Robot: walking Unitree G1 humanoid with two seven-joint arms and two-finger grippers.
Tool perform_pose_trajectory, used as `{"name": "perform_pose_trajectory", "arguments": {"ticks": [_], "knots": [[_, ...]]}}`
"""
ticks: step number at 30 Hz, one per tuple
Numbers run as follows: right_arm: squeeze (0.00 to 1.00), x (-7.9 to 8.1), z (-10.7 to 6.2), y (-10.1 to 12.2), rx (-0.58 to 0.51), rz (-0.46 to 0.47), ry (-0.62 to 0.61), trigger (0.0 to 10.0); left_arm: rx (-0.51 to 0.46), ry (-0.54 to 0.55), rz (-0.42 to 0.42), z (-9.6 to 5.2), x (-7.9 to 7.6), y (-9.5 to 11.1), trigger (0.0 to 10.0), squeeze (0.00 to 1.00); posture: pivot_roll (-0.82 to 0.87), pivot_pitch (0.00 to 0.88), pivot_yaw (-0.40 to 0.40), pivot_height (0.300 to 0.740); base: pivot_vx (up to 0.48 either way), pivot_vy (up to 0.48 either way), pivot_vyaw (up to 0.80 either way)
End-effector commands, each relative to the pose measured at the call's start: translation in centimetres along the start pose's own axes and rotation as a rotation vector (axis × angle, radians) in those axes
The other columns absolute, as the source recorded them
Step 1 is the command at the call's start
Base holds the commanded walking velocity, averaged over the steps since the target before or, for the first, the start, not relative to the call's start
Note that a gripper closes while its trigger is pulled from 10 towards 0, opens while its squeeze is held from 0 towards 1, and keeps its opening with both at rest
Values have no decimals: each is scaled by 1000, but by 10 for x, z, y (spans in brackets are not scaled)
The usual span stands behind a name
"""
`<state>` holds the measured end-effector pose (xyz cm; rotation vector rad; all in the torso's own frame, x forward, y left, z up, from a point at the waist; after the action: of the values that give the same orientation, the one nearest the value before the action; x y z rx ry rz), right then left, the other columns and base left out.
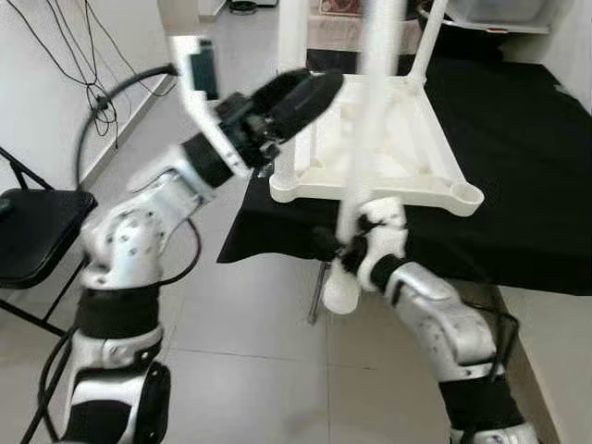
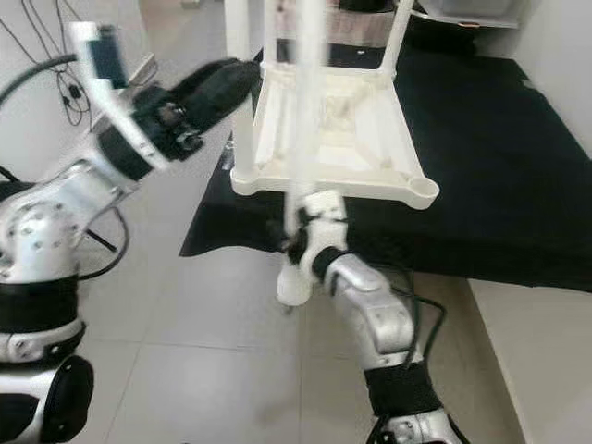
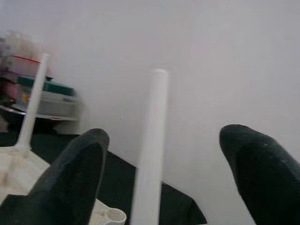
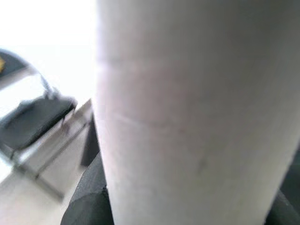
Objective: Building children table
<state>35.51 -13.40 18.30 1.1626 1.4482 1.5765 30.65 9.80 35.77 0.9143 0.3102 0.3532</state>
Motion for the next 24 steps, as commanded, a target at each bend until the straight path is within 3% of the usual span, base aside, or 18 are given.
{"name": "perform_pose_trajectory", "arguments": {"ticks": [1,7,9,10,11,12,14,15,16,19,23,24], "knots": [[0,-14,-2,14,-78,62,-55,0,10,-5,2,-7,-5,1,10000,1000,-61,102,-28,740,0,0,0],[0,-38,-9,33,-206,184,-127,0,31,93,0,-26,-5,-10,10000,1000,-50,104,-32,740,0,0,0],[0,-44,-13,37,-244,210,-151,0,74,226,32,-40,5,-26,10000,1000,-50,104,-31,740,0,0,0],[0,-44,-13,37,-244,210,-151,0,74,226,32,-40,5,-26,10000,1000,-50,104,-31,740,0,0,0],[0,-44,-15,37,-256,215,-151,0,127,313,71,-50,12,-39,10000,1000,-47,103,-32,740,0,0,0],[0,-42,-16,35,-257,216,-151,8588,195,426,108,-67,21,-60,10000,0,-45,103,-32,740,0,0,0],[0,-39,-18,32,-258,222,-152,8588,269,532,146,-85,27,-81,10000,0,-45,103,-32,740,0,0,0],[0,-39,-18,32,-258,222,-152,8588,269,532,146,-85,27,-81,10000,0,-45,103,-32,740,0,0,0],[0,-34,-20,26,-247,206,-143,10000,333,619,161,-101,29,-99,10000,0,-50,101,-34,740,0,0,0],[0,-13,-27,8,-212,205,-82,10000,451,755,159,-133,20,-131,10000,0,-50,100,-37,740,0,0,0],[0,-4,-31,-2,-191,244,-47,10000,479,760,145,-139,11,-140,10000,0,-49,98,-41,740,0,0,0],[0,5,-33,-7,-185,262,1,10000,480,749,98,-142,6,-145,10000,0,-50,96,-43,740,0,0,0]]}}
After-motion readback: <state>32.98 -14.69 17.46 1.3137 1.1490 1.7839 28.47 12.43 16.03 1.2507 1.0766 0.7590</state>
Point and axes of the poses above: a point about 5 cm out from each wrist's last joint towards the gripper, its own z axis pointing out of the wrist towards the gripper, its own y axis along the axis of the wrist's last joint, x = y × z, the point moved 3 cm from there along z, pointing out of the wrist towards the gripper
